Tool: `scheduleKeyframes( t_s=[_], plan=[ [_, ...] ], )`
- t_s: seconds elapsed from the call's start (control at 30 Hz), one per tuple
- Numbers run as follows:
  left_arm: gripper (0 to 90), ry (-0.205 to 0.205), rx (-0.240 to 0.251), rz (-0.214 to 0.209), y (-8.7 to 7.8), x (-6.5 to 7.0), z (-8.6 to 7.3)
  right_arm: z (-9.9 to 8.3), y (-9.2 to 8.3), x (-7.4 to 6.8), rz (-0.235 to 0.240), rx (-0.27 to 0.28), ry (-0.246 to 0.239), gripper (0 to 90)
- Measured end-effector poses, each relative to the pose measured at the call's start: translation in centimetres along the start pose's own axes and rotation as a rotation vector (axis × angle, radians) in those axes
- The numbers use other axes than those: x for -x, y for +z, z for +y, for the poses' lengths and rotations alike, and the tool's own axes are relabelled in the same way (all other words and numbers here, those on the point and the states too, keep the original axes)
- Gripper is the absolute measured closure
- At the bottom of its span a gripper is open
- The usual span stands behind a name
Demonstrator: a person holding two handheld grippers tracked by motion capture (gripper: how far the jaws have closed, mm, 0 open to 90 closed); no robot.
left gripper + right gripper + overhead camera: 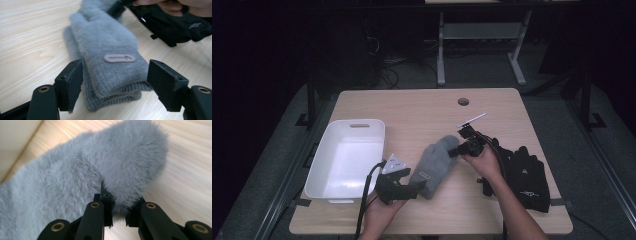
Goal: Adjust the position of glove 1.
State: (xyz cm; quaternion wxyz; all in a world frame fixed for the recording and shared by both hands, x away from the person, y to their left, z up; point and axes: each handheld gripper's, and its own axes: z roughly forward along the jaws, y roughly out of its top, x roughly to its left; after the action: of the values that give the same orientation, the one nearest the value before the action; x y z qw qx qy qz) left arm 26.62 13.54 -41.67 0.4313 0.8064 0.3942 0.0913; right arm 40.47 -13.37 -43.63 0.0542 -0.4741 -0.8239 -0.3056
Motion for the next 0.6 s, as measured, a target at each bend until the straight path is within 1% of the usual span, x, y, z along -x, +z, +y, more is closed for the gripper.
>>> scheduleKeyframes(
  t_s=[0.03,0.07,0.13,0.2,0.27,0.3,0.37,0.4,0.43,0.5,0.57,0.6],
  plan=[
    [29.0,-0.015,-0.01,-0.006,0.3,-0.1,0.2,-0.3,-0.3,0.2,-0.008,0.003,0.005,79.2],
    [29.0,-0.041,-0.015,-0.009,0.5,-0.2,0.3,-0.5,-0.5,0.4,-0.01,0.008,0.006,79.2],
    [28.8,-0.064,-0.023,-0.027,1.0,-0.4,0.7,-0.9,-0.8,0.7,-0.013,0.012,0.007,79.1],
    [28.7,-0.102,-0.027,-0.043,1.3,-0.7,1.1,-1.2,-1.1,0.9,-0.02,0.016,0.002,79.0],
    [28.8,-0.139,-0.023,-0.076,1.5,-1.0,1.5,-1.5,-1.2,1.1,-0.018,0.023,0.003,79.0],
    [28.9,-0.151,-0.026,-0.09,1.5,-1.2,1.7,-1.5,-1.2,1.2,-0.019,0.024,0.0,79.0],
    [28.9,-0.166,-0.028,-0.087,1.6,-1.3,2.1,-1.7,-1.1,1.3,-0.016,0.027,0.002,78.9],
    [29.3,-0.166,-0.037,-0.082,1.8,-1.4,2.3,-1.7,-1.1,1.3,-0.014,0.03,0.001,78.9],
    [29.6,-0.176,-0.045,-0.079,2.0,-1.5,2.4,-1.7,-1.1,1.3,-0.016,0.029,0.001,78.8],
    [29.7,-0.195,-0.068,-0.08,2.3,-1.8,2.4,-1.7,-1.1,1.2,-0.021,0.031,-0.005,78.6],
    [29.9,-0.211,-0.108,-0.079,2.8,-2.0,2.2,-1.7,-1.1,1.2,-0.022,0.031,-0.005,78.3],
    [29.3,-0.217,-0.126,-0.085,3.0,-2.2,2.1,-1.7,-1.0,1.2,-0.021,0.033,-0.004,78.0]
  ],
)
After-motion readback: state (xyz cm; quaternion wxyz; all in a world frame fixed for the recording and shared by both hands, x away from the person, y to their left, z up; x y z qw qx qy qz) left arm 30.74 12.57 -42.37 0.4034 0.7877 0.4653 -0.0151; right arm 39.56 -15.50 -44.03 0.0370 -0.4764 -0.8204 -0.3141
